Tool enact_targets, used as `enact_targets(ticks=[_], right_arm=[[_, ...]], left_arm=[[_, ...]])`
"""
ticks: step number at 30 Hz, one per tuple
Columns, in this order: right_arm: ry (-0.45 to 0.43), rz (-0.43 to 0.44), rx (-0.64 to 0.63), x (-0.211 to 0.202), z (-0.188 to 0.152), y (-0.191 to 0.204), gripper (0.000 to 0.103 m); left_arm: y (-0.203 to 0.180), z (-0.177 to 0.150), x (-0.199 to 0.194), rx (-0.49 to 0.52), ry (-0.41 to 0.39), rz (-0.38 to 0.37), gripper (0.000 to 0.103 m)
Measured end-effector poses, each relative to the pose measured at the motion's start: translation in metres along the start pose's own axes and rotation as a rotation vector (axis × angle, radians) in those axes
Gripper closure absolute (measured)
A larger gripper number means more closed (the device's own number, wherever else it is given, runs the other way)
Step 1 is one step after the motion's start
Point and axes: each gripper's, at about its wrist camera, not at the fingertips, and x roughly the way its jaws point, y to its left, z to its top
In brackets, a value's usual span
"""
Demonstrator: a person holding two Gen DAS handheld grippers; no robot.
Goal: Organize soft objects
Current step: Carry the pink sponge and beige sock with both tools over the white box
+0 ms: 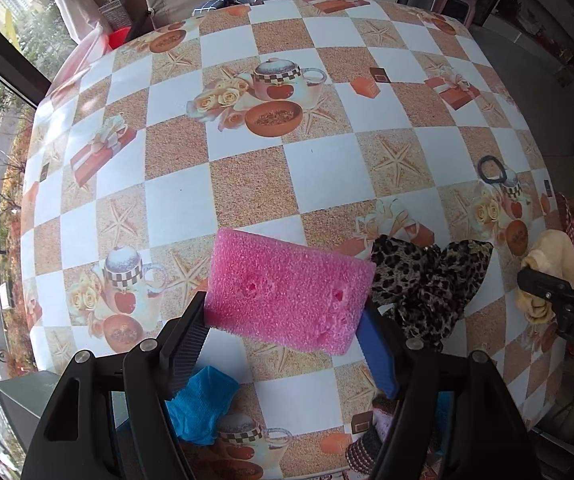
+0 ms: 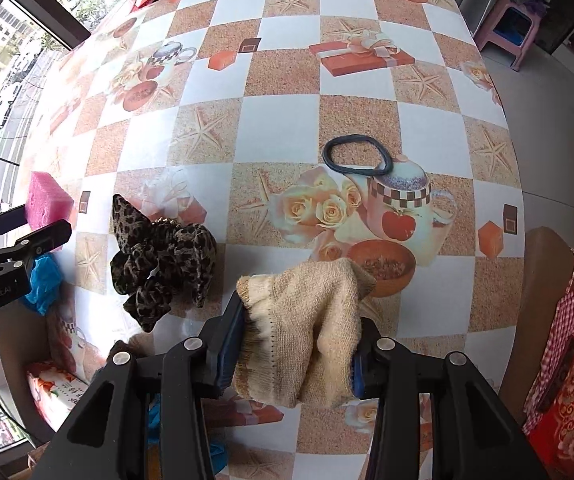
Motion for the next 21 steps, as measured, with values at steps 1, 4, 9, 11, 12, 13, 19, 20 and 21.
enact_targets(ticks=[1, 4, 9, 11, 12, 13, 19, 20, 21], right_arm=[[-0.004, 0.004, 0.007, -0.003, -0.002, -0.002, 0.058], [-0.009, 0.005, 0.019, -0.011, -0.008, 0.006, 0.058], [-0.018, 0.011, 0.036, -0.029, -0.036, 0.004, 0.058], [-0.019, 0.021, 0.05, -0.032, -0.046, 0.005, 0.058], [-0.019, 0.026, 0.056, -0.035, -0.052, 0.005, 0.058], [-0.019, 0.028, 0.06, -0.037, -0.058, 0.004, 0.058], [-0.014, 0.035, 0.075, -0.051, -0.093, 0.014, 0.058], [-0.013, 0.035, 0.078, -0.053, -0.1, 0.016, 0.058], [-0.012, 0.035, 0.081, -0.055, -0.106, 0.018, 0.058]], left_arm=[[0.001, -0.003, -0.006, 0.0, -0.008, -0.002, 0.03], [0.004, -0.016, -0.02, 0.0, -0.027, -0.004, 0.029], [0.009, -0.038, -0.039, 0.015, -0.04, -0.015, 0.029], [0.007, -0.05, -0.047, 0.031, -0.047, -0.019, 0.029], [0.006, -0.057, -0.051, 0.04, -0.05, -0.02, 0.029], [0.005, -0.064, -0.054, 0.047, -0.053, -0.021, 0.029], [0.002, -0.105, -0.072, 0.068, -0.047, -0.048, 0.029], [0.003, -0.112, -0.075, 0.069, -0.047, -0.054, 0.029], [0.003, -0.118, -0.078, 0.071, -0.05, -0.056, 0.029]])
